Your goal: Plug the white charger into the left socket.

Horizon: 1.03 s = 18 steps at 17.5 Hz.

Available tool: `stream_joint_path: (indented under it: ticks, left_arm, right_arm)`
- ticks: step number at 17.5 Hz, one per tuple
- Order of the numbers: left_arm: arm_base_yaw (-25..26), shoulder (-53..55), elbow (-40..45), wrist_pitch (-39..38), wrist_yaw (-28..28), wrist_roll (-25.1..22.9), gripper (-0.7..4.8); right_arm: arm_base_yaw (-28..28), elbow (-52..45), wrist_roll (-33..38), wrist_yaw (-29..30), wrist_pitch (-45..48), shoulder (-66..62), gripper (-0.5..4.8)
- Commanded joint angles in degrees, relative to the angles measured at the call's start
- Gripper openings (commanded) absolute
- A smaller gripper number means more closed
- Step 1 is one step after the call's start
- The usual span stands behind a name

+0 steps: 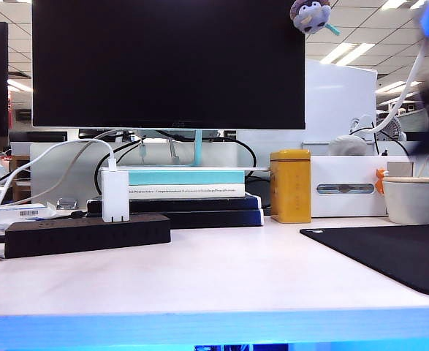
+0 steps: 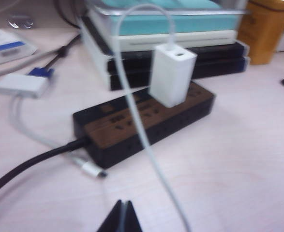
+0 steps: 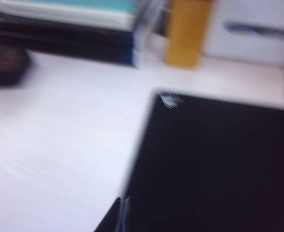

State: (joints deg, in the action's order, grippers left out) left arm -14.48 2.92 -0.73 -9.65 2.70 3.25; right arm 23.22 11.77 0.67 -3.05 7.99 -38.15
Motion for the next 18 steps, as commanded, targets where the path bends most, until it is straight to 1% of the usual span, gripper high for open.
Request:
stream_joint_path:
  ticks: [1, 3, 6, 9, 18]
  left_arm:
    - [0.09, -0.04, 0.17, 0.33, -0.55, -1.31, -0.05]
    - [0.09, -0.04, 0.17, 0.35, -1.18, -1.62, -0.06]
    - [0.07, -0.02, 0.17, 0.26, -5.46, -5.25, -0.06]
    - [0.09, -0.02, 0.17, -0.37, -6.75, -7.69, -0.06]
    - [0.07, 0.0, 0.17, -0.46, -6.54, -7.32, -0.05]
  right_arm:
    - [0.0, -4.74, 0.39, -3.72, 3.32, 0.13, 0.22]
    - [-0.02, -7.58, 0.92, -5.81, 3.65, 0.13, 0.22]
    - [-0.02, -9.99, 2.73, -6.49, 4.02, 0.13, 0.22]
    - [-0.02, -11.37, 3.65, -5.9, 5.05, 0.15, 0.22]
    - [0.0, -11.72, 3.69, -5.88, 5.95, 0.13, 0.22]
